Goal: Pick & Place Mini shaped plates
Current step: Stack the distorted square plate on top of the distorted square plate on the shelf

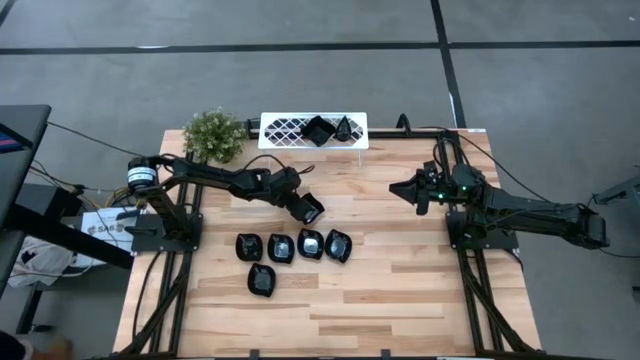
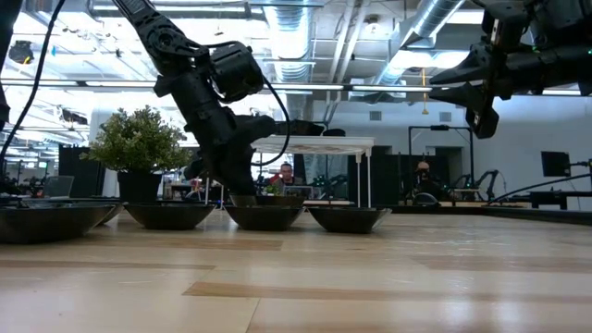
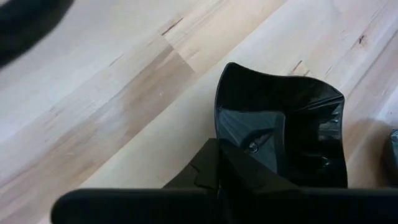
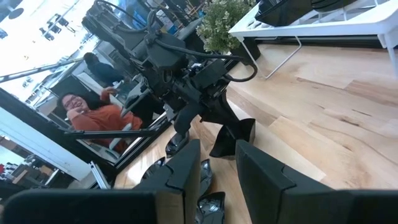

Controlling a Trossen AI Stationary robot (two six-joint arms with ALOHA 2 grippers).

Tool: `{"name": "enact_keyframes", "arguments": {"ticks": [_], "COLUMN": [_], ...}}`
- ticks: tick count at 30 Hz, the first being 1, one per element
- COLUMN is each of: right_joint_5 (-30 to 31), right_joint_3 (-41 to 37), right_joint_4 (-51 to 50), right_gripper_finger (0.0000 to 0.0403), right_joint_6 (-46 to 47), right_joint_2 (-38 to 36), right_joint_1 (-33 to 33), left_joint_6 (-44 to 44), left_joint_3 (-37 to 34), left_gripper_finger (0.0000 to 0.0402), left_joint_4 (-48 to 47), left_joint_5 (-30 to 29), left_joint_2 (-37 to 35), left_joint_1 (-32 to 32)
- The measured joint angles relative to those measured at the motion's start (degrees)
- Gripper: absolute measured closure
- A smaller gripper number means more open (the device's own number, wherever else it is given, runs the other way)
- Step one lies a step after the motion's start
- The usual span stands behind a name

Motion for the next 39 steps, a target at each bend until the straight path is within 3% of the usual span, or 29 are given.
{"name": "enact_keyframes", "arguments": {"ticks": [12,22,28,33,39], "right_joint_5": [0.0,0.0,0.0,0.0,0.2], "right_joint_3": [0.0,0.0,0.0,0.0,0.0], "right_joint_4": [0.0,0.0,0.0,0.0,0.0], "right_gripper_finger": [0.0305,0.0305,0.0305,0.0305,0.0305], "right_joint_6": [0.0,0.0,0.0,0.0,0.0], "right_joint_2": [0.0,0.0,0.0,0.0,0.0], "right_joint_1": [0.0,0.0,0.0,-0.1,-0.1], "left_joint_6": [1.2,1.3,1.6,5.1,13.3], "left_joint_3": [0.0,0.0,0.2,5.0,14.5], "left_gripper_finger": [0.0393,0.0396,0.0396,0.0396,0.0396], "left_joint_4": [0.1,0.5,7.5,8.3,8.3], "left_joint_5": [0.9,-0.8,-3.2,-3.9,-3.8], "left_joint_2": [-2.6,-19.2,-26.8,-25.4,-18.6], "left_joint_1": [0.2,2.3,6.1,10.2,13.6]}}
